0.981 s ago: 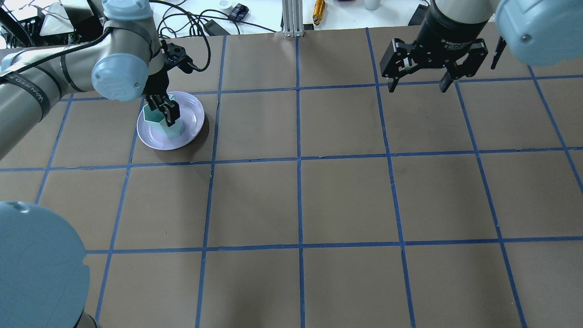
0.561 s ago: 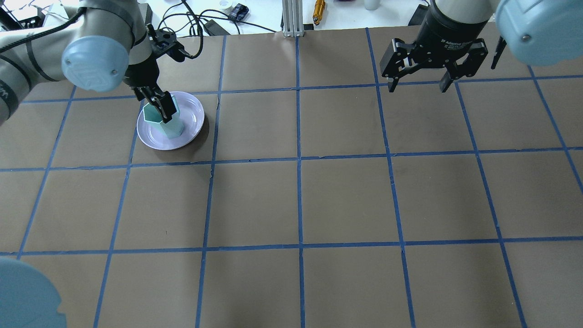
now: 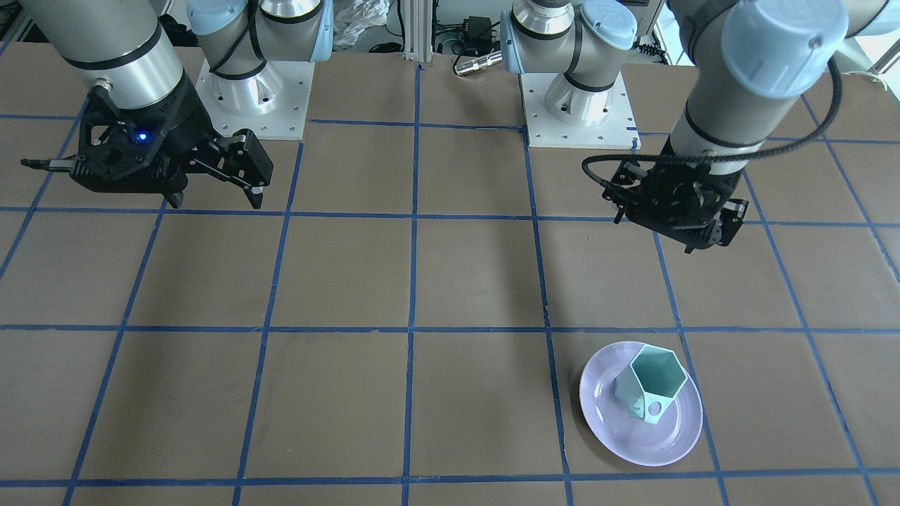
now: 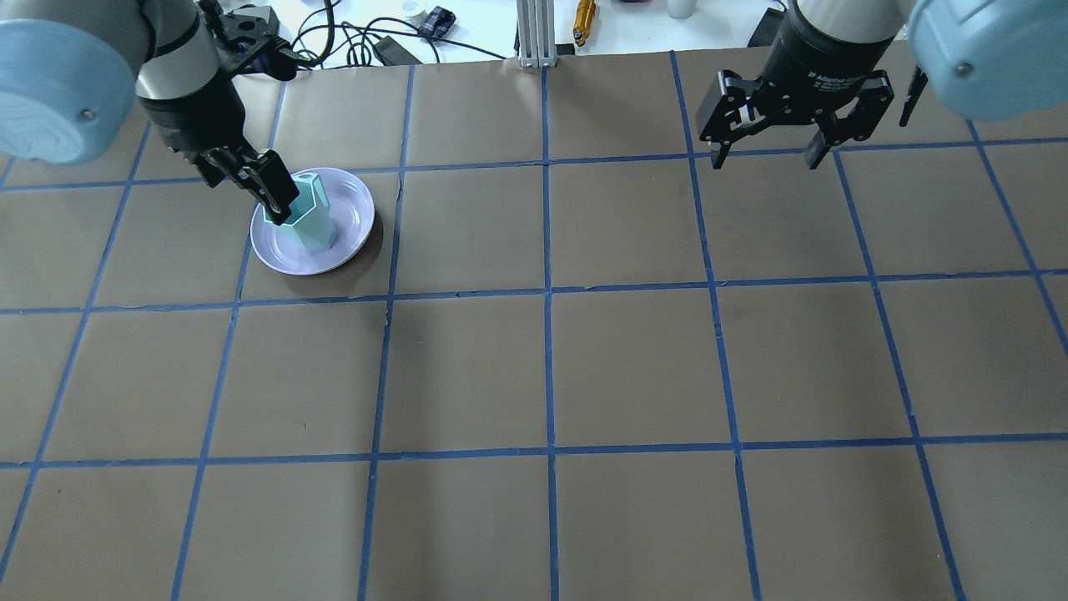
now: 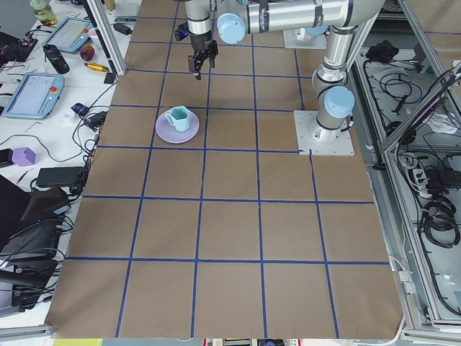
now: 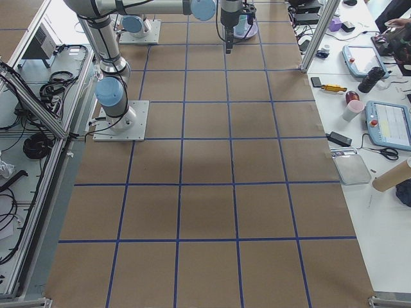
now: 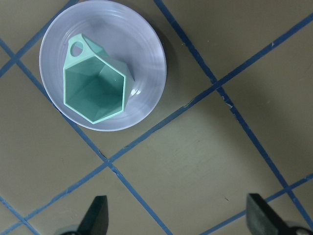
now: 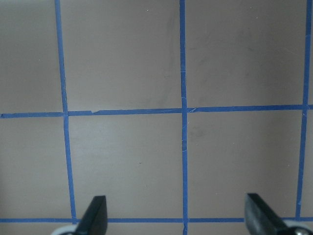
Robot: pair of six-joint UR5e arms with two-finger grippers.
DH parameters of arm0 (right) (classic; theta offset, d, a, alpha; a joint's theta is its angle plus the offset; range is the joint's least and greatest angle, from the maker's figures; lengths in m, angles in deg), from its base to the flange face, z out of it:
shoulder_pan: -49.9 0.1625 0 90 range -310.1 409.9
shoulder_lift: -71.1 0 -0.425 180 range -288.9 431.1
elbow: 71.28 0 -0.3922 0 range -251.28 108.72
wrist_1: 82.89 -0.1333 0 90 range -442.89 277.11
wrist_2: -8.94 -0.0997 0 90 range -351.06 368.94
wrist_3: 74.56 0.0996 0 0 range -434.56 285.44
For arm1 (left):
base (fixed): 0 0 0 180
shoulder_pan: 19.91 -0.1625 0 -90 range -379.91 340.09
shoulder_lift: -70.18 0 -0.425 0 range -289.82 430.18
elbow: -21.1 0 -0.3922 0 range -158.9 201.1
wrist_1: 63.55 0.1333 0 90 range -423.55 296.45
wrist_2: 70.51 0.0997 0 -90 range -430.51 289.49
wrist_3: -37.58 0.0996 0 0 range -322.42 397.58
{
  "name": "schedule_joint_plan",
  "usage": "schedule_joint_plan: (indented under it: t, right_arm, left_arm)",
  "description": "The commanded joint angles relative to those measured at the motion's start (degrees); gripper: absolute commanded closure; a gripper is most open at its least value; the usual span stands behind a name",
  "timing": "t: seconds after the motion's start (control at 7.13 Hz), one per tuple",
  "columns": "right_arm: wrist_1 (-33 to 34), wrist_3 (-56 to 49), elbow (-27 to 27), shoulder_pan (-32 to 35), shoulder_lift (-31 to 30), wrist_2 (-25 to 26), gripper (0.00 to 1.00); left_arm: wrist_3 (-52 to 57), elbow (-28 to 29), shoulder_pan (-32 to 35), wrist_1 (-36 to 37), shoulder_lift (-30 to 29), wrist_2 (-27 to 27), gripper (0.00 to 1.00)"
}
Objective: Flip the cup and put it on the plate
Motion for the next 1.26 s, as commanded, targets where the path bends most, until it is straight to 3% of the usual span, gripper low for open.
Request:
schedule_joint_plan:
  t: [0.0,0.42,0.56,1.12]
  right_arm:
    - [0.00,0.00,0.00,0.00,0.00,0.00,0.00]
    - [0.00,0.00,0.00,0.00,0.00,0.00,0.00]
    - [0.09,-0.09,0.00,0.00,0.00,0.00,0.00]
    - [0.70,-0.09,-0.09,0.00,0.00,0.00,0.00]
  left_arm:
    - [-12.07,-0.07,0.00,-3.27,5.43,-3.09,0.01]
    - [-25.62,-0.77,0.09,-4.86,7.03,-4.95,0.00]
    - [-26.62,-0.33,0.00,-4.34,6.33,-7.04,0.00]
    - [-28.47,-0.07,0.00,-4.16,5.54,-6.71,0.00]
